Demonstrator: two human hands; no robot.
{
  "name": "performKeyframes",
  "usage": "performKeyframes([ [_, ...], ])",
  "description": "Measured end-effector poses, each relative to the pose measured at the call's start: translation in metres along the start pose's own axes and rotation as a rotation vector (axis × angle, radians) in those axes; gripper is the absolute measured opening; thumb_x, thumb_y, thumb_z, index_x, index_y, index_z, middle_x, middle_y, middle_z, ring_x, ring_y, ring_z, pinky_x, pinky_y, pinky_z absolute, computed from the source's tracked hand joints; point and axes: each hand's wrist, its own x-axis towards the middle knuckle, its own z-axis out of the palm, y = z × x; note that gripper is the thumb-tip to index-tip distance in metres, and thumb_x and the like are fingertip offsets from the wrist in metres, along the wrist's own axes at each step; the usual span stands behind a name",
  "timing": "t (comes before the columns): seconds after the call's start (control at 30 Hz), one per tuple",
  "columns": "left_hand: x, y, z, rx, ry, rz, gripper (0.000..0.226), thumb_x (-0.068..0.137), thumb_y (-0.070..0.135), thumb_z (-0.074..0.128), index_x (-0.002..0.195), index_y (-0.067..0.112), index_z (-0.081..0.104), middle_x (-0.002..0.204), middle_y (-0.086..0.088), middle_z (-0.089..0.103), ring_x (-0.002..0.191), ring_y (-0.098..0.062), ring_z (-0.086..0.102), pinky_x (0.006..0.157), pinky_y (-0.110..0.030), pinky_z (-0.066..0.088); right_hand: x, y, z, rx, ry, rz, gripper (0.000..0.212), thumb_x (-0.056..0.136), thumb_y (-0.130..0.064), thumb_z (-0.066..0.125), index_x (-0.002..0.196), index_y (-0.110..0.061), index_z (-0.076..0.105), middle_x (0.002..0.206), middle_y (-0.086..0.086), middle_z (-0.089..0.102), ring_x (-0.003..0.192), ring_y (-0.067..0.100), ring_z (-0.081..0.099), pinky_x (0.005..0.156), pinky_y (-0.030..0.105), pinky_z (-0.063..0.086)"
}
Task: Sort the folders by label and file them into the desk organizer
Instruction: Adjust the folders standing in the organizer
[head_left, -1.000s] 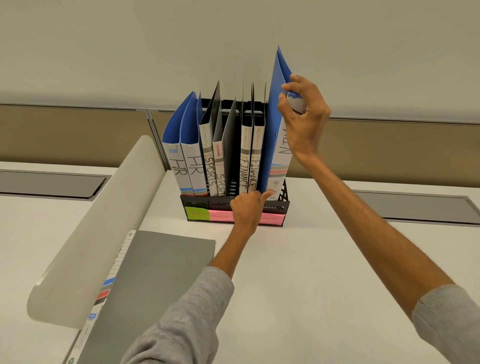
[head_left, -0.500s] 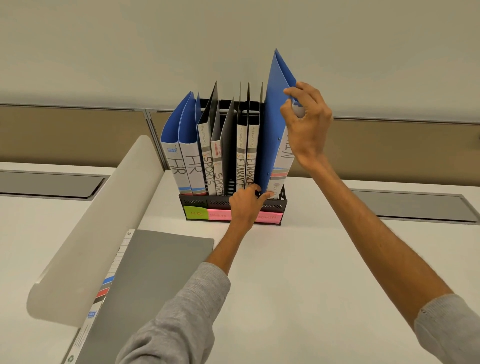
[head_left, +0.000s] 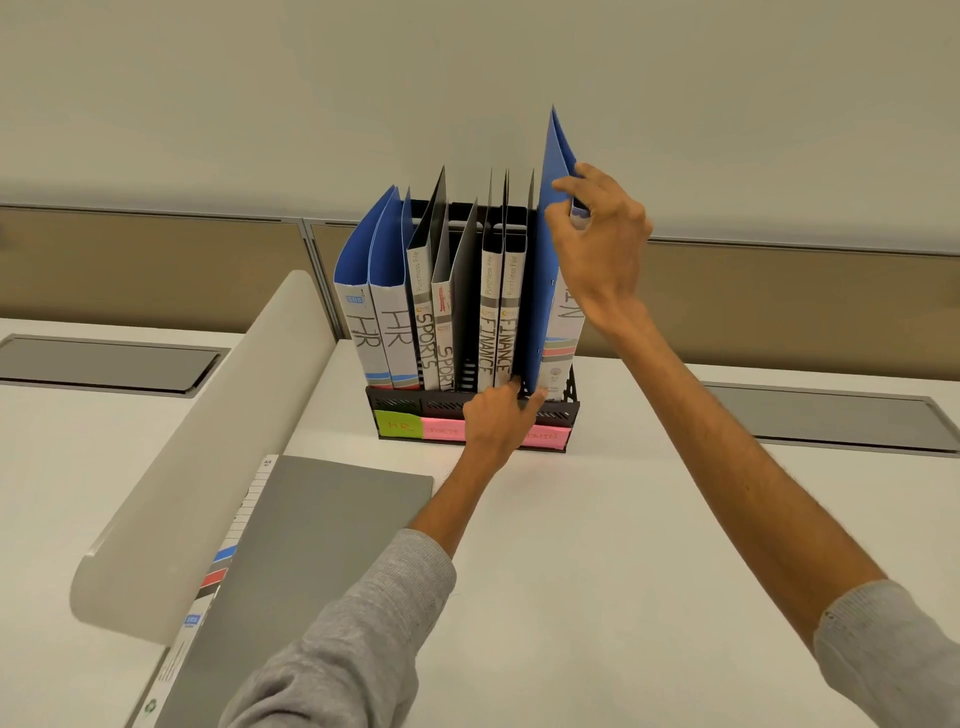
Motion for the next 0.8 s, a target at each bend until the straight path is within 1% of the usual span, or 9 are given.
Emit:
performKeyframes([
  [0.07,-0.002,0.006,0.0,-0.048,0.014,-0.072,0.063,0.08,0.076,0.051,0.096,0.016,0.065,0.078,-0.006,0.065,0.074,-0.025,0.064,0.059,-0.029,0.038,0.004,0.005,-0.004,0.022,-0.028,0.044,0.025,0.088,-0.019,0.059,0.106,-0.015,0.076,0.127,0.007,0.066,0.096,0.015,0.07,0.085,0.026,0.058],
  [0.17,0.001,0.014,0.0,-0.046,-0.006,-0.125,0.061,0.078,0.076,0.055,0.074,0.015,0.055,0.068,-0.002,0.057,0.069,-0.023,0.064,0.058,-0.029,0.045,0.005,0.013,-0.009,0.006,-0.052,0.071,0.024,0.091,-0.022,0.058,0.108,-0.02,0.075,0.131,0.004,0.063,0.095,0.007,0.067,0.082,0.008,0.05],
  [0.23,0.003,0.016,0.003,-0.023,-0.035,-0.092,0.059,0.085,0.071,0.05,0.075,0.013,0.058,0.073,-0.005,0.061,0.071,-0.026,0.065,0.063,-0.033,0.051,0.004,0.019,-0.013,0.021,-0.047,0.089,0.024,0.092,-0.021,0.057,0.109,-0.02,0.075,0.132,0.004,0.061,0.093,0.004,0.065,0.082,0.012,0.053],
  [0.3,0.006,0.016,0.004,-0.006,-0.042,-0.068,0.059,0.088,0.066,0.049,0.08,0.009,0.063,0.081,-0.008,0.064,0.072,-0.027,0.064,0.065,-0.034,0.049,0.003,0.026,-0.016,0.043,-0.028,0.106,0.025,0.092,-0.019,0.056,0.109,-0.018,0.075,0.132,0.005,0.061,0.094,-0.002,0.06,0.083,0.022,0.057],
  [0.37,0.009,0.015,0.004,-0.017,-0.053,-0.071,0.059,0.088,0.065,0.051,0.079,0.008,0.063,0.083,-0.008,0.064,0.072,-0.027,0.062,0.064,-0.034,0.047,0.001,0.029,-0.018,0.061,-0.019,0.107,0.025,0.092,-0.017,0.056,0.109,-0.016,0.075,0.13,0.007,0.062,0.095,-0.006,0.056,0.083,0.024,0.057],
  [0.5,0.014,0.014,0.002,-0.092,-0.107,-0.069,0.056,0.086,0.062,0.058,0.074,0.007,0.06,0.078,-0.007,0.06,0.074,-0.027,0.063,0.064,-0.035,0.049,-0.007,0.025,-0.015,0.026,-0.033,0.037,0.024,0.092,-0.015,0.056,0.107,-0.013,0.075,0.128,0.009,0.064,0.095,0.011,0.068,0.083,0.026,0.058],
  [0.6,0.011,0.007,0.002,-0.107,-0.067,-0.045,0.051,0.086,0.061,0.059,0.093,0.011,0.068,0.089,-0.007,0.065,0.082,-0.028,0.065,0.061,-0.032,0.044,-0.008,0.018,-0.01,0.009,-0.054,0.035,0.025,0.093,-0.015,0.055,0.109,-0.012,0.074,0.129,0.009,0.064,0.099,0.016,0.069,0.085,0.029,0.059],
  [0.7,0.001,0.005,0.002,-0.104,0.004,-0.102,0.06,0.076,0.073,0.059,0.101,0.018,0.067,0.086,-0.005,0.068,0.082,-0.027,0.065,0.062,-0.03,0.039,-0.009,0.016,-0.007,-0.033,-0.043,0.069,0.025,0.094,-0.019,0.054,0.109,-0.016,0.074,0.131,0.006,0.062,0.096,0.013,0.069,0.085,0.016,0.054],
  [0.8,-0.003,0.023,-0.004,-0.105,0.018,-0.211,0.077,0.062,0.091,0.052,0.073,0.015,0.057,0.067,-0.001,0.056,0.066,-0.023,0.057,0.057,-0.029,0.036,-0.012,0.012,-0.004,-0.057,-0.032,0.118,0.024,0.095,-0.023,0.054,0.109,-0.021,0.073,0.134,0.003,0.06,0.088,0.004,0.067,0.072,-0.005,0.038],
])
